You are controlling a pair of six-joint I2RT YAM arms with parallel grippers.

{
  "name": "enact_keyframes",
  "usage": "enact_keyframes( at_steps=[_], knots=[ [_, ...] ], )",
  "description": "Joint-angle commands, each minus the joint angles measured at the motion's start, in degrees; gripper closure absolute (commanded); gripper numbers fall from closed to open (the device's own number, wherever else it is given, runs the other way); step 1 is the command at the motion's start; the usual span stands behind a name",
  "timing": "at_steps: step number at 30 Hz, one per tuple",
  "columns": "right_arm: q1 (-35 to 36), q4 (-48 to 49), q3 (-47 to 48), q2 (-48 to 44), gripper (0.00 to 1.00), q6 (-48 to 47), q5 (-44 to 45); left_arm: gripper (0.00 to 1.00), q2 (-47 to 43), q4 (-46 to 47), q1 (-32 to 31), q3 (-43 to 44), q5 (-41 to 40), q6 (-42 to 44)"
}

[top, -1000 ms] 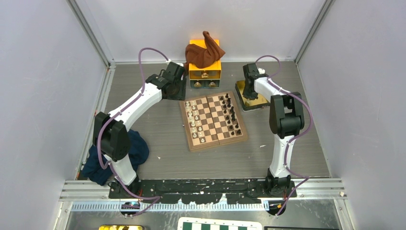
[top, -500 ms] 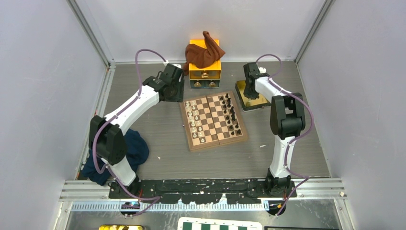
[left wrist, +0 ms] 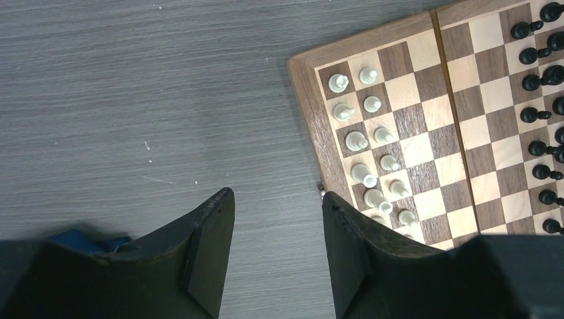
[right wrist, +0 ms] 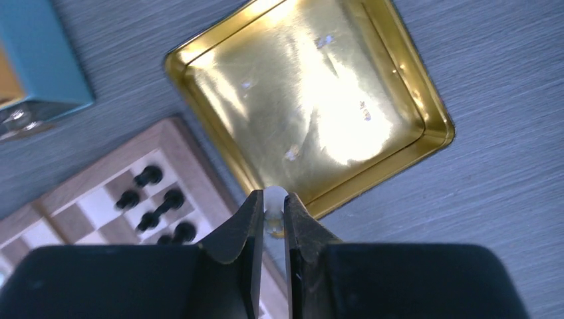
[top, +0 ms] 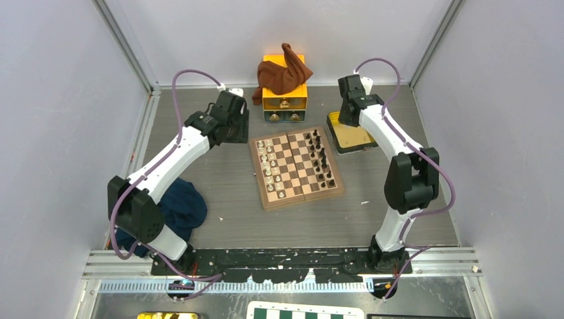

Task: Set up the chess pieces on the board
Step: Pick up the chess piece from the storage box, then place the chess piece on the chessboard.

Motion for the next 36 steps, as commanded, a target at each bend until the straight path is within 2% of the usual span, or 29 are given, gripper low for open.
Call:
enact_keyframes(
  at_steps=[1, 11, 20, 25, 36],
  knots=[
    [5.4, -3.4, 2.2, -6.7, 0.99, -1.1, 2.7, 0.47, -4.3, 2.1, 0.2, -0.6, -1.7, -0.5],
    [21.7, -8.8, -2.6, -15.2, 0.99, 2.3, 2.6, 0.47, -10.4, 0.8, 0.2, -2.2, -3.7, -0.4],
    [36.7, -10.9, -2.6, -13.5, 0.99, 5.3, 2.9, 0.45, -17.2, -1.3, 0.2, -4.9, -5.4, -0.3],
    [41.4, -11.3, -1.6, -10.7, 0.99, 5.8, 3.0, 0.44, -20.3, -2.3, 0.2, -6.5, -6.1, -0.4],
    [46.5, -9.7, -1.6, -5.9, 0.99, 6.2, 1.6, 0.42, -23.1, -3.5, 0.2, -8.0, -6.6, -0.8]
  ],
)
